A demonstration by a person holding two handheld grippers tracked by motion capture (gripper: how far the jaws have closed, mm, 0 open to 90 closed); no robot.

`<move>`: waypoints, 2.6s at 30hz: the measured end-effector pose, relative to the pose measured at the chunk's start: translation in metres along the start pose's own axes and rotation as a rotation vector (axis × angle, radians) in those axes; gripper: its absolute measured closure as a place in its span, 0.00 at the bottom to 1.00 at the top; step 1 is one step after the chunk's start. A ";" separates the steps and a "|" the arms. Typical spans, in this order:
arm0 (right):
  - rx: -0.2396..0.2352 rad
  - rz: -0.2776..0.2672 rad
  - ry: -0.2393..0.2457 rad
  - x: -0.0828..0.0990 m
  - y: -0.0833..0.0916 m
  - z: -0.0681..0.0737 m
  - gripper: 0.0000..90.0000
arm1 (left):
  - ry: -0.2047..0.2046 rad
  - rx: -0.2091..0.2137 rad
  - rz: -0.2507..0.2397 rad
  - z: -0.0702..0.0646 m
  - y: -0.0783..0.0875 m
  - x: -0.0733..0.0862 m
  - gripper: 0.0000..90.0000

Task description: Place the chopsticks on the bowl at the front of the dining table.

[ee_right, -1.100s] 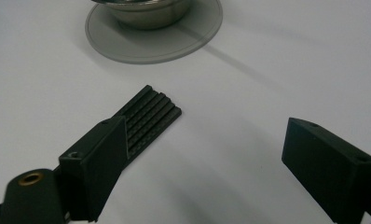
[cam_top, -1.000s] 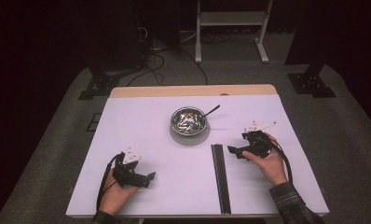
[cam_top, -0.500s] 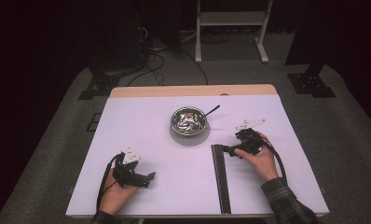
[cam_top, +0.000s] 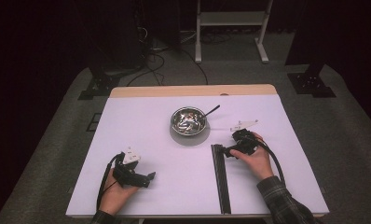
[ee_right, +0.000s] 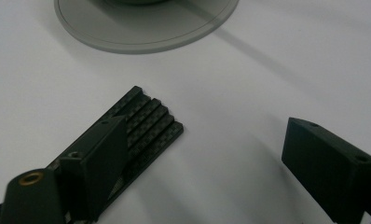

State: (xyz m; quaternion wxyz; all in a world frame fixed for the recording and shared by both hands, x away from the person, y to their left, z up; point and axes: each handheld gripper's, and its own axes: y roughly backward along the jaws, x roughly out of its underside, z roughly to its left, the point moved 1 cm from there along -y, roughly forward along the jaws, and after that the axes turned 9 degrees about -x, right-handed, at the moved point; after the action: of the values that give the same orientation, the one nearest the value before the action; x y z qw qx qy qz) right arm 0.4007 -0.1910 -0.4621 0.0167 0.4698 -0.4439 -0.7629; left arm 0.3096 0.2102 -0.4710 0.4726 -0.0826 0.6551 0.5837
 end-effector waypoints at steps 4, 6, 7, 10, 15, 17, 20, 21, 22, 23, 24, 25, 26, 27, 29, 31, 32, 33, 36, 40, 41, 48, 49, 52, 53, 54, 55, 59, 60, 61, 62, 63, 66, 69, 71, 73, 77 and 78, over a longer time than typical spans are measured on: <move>0.005 0.005 0.004 0.001 0.000 -0.001 0.14 | 0.000 0.000 0.000 0.000 0.000 0.000 0.00; 0.004 0.005 0.003 0.001 0.000 -0.001 0.14 | 0.000 0.000 0.000 0.000 0.000 0.000 0.00; 0.004 0.005 0.001 0.001 0.000 -0.002 0.14 | 0.000 0.000 0.000 0.000 0.000 0.000 0.00; 0.007 0.010 0.002 0.002 0.000 -0.002 0.14 | 0.000 0.000 0.000 0.000 0.000 0.000 0.00; 0.013 0.016 0.003 0.003 0.001 -0.004 0.14 | 0.000 0.000 0.000 0.000 0.000 0.000 0.00; 0.018 0.015 0.003 0.004 0.002 -0.005 0.14 | 0.000 0.000 0.000 0.000 0.000 0.000 0.00; 0.027 0.018 0.000 0.005 0.003 -0.006 0.14 | 0.000 0.000 0.000 0.000 0.000 0.000 0.00; 0.029 0.020 0.000 0.006 0.004 -0.007 0.14 | 0.000 0.000 0.000 0.000 0.000 0.000 0.00; 0.029 0.021 -0.005 0.006 0.004 -0.007 0.14 | 0.000 0.000 0.000 0.000 0.000 0.000 0.00; 0.030 0.021 -0.006 0.006 0.004 -0.007 0.14 | 0.000 0.000 0.000 0.000 0.000 0.000 0.00; 0.030 0.022 -0.004 0.006 0.004 -0.007 0.14 | 0.000 0.000 0.000 0.000 0.000 0.000 0.00; 0.028 0.021 -0.007 0.007 0.004 -0.007 0.14 | 0.000 0.000 0.000 0.000 0.000 0.000 0.00; 0.025 0.022 -0.008 0.006 0.004 -0.007 0.14 | 0.000 0.000 0.000 0.000 0.000 0.000 0.00; 0.022 0.018 -0.010 0.006 0.004 -0.006 0.14 | 0.000 0.000 0.000 0.000 0.000 0.000 0.00; 0.012 0.010 -0.009 0.005 0.006 -0.006 0.14 | 0.000 0.001 0.000 0.000 0.000 0.000 0.00; 0.003 -0.004 -0.016 0.005 0.009 -0.005 0.14 | 0.000 0.000 0.000 0.000 0.000 0.000 0.00; 0.000 -0.010 -0.017 0.005 0.011 -0.004 0.14 | 0.000 0.000 0.000 0.000 0.000 0.000 0.00; -0.004 -0.017 -0.019 0.005 0.013 -0.004 0.14 | 0.000 0.000 0.000 0.000 0.000 0.000 0.00; -0.020 -0.035 -0.027 0.007 0.020 -0.001 0.14 | 0.000 0.000 0.000 0.000 0.000 0.000 0.00; -0.023 -0.048 -0.024 0.009 0.029 0.001 0.14 | 0.000 0.001 0.000 0.000 0.000 0.000 0.00; -0.021 -0.053 -0.026 0.009 0.032 0.002 0.14 | 0.000 0.001 0.000 0.000 0.000 0.000 0.00; -0.017 -0.065 -0.035 0.019 0.045 0.005 0.14 | 0.000 0.001 0.000 0.000 0.000 0.000 0.00; -0.016 -0.064 -0.035 0.020 0.046 0.006 0.14 | 0.000 0.001 0.000 0.000 0.000 0.000 0.00; -0.014 -0.068 -0.030 0.023 0.050 0.010 0.14 | 0.000 0.001 0.000 0.000 0.000 0.000 0.00; -0.013 -0.067 -0.027 0.024 0.051 0.010 0.14 | 0.000 0.001 0.000 0.000 0.000 0.000 0.00; -0.013 -0.069 -0.027 0.025 0.051 0.011 0.14 | 0.000 0.001 0.000 0.000 0.000 0.000 0.00; -0.014 -0.068 -0.026 0.025 0.052 0.012 0.14 | 0.000 0.001 0.001 0.000 0.000 0.000 0.00; -0.017 -0.065 -0.026 0.030 0.054 0.016 0.14 | 0.000 0.001 0.001 0.000 0.000 0.000 0.00; -0.018 -0.066 -0.026 0.031 0.054 0.017 0.14 | 0.000 0.001 0.000 0.000 0.000 0.000 0.00; -0.017 -0.070 -0.027 0.032 0.055 0.018 0.14 | 0.000 0.001 0.000 0.000 0.000 0.000 0.00; -0.018 -0.071 -0.025 0.033 0.056 0.019 0.14 | 0.000 0.001 0.000 0.000 0.000 0.000 0.00; -0.019 -0.071 -0.024 0.034 0.057 0.020 0.14 | 0.000 0.001 0.000 0.000 0.000 0.000 0.00; -0.023 -0.073 -0.021 0.038 0.060 0.023 0.14 | 0.000 0.001 0.001 0.000 0.000 0.000 0.00; -0.025 -0.070 -0.018 0.042 0.062 0.027 0.14 | 0.000 0.001 0.001 0.000 0.000 0.000 0.00; -0.028 -0.069 -0.018 0.045 0.063 0.029 0.14 | 0.000 0.000 0.000 0.000 0.000 0.000 0.00; -0.032 -0.068 -0.013 0.047 0.064 0.032 0.14 | 0.000 0.000 0.000 0.000 0.000 0.000 0.00; -0.039 -0.062 -0.001 0.053 0.065 0.041 0.14 | 0.000 0.000 0.000 0.000 0.000 0.000 0.00; -0.043 -0.061 -0.002 0.054 0.065 0.042 0.14 | 0.000 0.000 0.000 0.000 0.000 0.000 0.00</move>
State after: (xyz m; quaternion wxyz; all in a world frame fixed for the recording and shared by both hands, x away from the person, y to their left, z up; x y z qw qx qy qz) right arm 0.3140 -0.2263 -0.4483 0.0030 0.4821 -0.4128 -0.7728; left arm 0.3096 0.2103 -0.4710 0.4726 -0.0823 0.6552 0.5836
